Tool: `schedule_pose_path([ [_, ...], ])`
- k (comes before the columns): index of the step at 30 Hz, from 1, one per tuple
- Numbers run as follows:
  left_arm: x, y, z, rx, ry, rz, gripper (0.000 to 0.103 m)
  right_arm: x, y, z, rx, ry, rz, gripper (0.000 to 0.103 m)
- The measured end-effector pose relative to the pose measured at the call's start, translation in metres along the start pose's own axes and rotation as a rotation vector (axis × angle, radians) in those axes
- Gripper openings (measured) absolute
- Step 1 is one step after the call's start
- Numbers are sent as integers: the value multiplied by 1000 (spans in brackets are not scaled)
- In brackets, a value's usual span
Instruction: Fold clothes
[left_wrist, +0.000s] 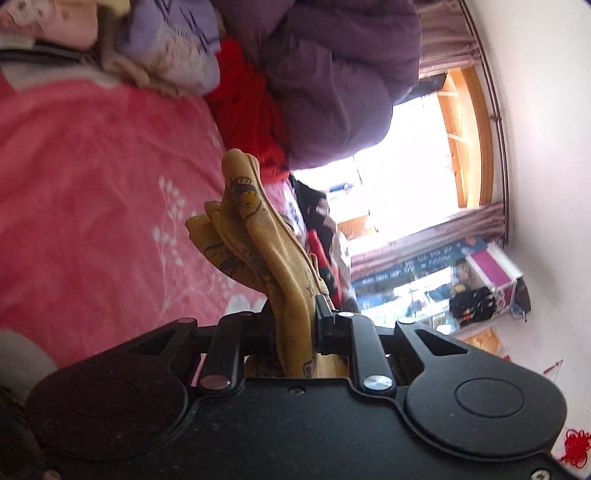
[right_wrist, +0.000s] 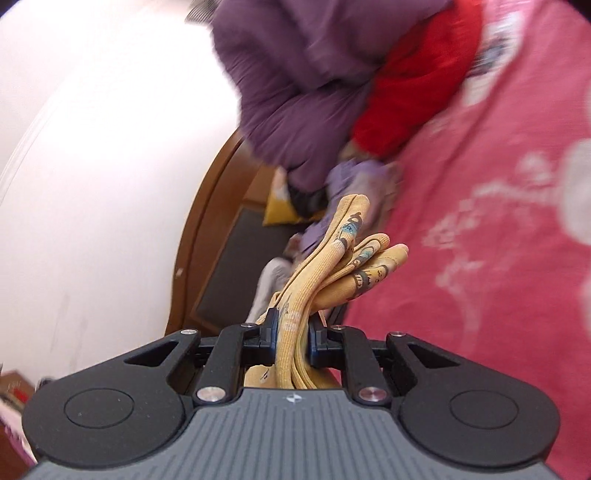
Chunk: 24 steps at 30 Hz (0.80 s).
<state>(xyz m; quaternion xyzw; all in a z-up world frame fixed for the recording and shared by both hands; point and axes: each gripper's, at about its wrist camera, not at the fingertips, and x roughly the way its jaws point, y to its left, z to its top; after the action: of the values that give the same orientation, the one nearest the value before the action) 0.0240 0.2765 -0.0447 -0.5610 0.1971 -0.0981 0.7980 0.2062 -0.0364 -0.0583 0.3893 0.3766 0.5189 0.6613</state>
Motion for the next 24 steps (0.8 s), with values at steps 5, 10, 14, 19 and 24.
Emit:
schedule_pose_path([
  [5,-73,12,47,-20,-206,2,16,113,47,10,-46,168,96,17],
  [10,-125,12,96,18,-401,15,16,221,90,16,-112,314,198,17],
  [14,-149,3,140,87,-532,22,16,292,126,28,-164,368,289,17],
  [19,-142,24,191,56,-617,62,17,368,130,58,-172,348,151,50],
  [24,-131,99,196,-118,-565,304,64,377,92,41,-256,329,-150,54],
])
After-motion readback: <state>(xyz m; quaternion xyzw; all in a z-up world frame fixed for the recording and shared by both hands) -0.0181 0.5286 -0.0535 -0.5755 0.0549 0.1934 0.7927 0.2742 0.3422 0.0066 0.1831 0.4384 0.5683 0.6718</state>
